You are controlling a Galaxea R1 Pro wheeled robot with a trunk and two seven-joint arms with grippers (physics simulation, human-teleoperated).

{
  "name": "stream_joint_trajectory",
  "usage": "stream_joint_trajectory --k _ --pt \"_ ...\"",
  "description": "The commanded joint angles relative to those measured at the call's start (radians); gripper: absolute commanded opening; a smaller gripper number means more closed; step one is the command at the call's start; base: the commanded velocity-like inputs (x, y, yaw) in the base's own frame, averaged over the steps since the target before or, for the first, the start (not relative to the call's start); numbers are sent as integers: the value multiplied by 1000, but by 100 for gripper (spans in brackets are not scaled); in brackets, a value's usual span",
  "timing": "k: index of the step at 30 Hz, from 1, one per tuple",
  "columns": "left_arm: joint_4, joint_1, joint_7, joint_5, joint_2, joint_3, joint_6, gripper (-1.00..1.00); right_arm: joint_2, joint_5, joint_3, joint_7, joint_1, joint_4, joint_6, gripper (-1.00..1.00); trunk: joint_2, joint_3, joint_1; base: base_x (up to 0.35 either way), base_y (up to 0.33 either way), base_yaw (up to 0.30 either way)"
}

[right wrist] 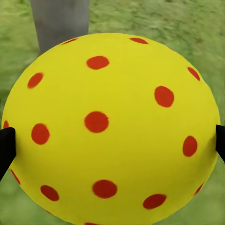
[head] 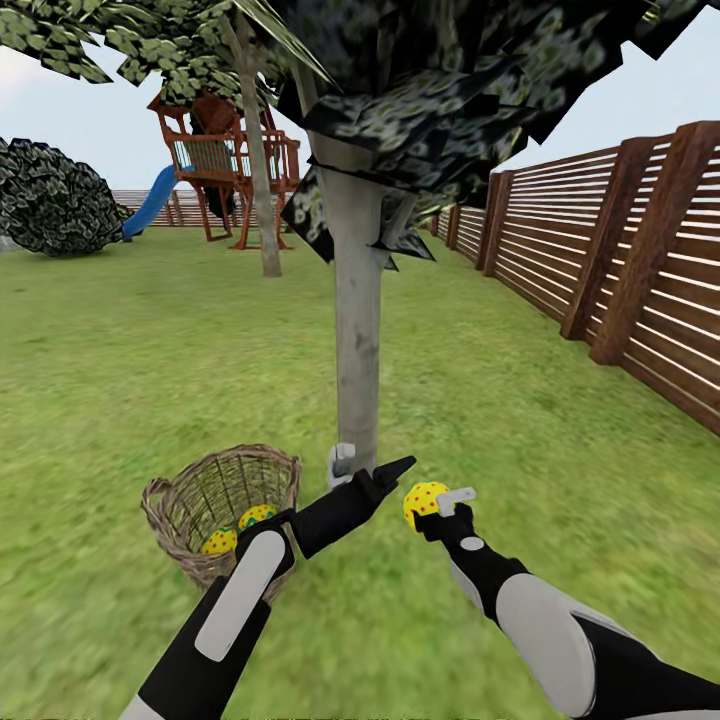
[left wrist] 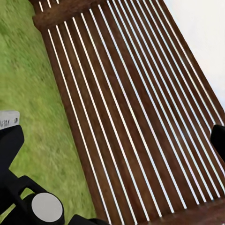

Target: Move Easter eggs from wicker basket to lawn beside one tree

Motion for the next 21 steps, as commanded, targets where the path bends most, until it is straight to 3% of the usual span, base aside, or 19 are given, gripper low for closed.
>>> stream_joint_trajectory --k 1,7,21 --pt "0 0 -1 3 0 1 4 100 0 11 -7 -5 0 1 -3 -100 -8 -4 4 0 0 0" --pt "0 0 -1 3 0 1 3 100 -1 11 -7 -5 2 1 -4 -100 -50 -23 27 0 0 0" --pt "0 0 -1 3 0 1 3 100 -5 10 -7 -5 2 1 0 -100 -53 -77 33 0 0 0"
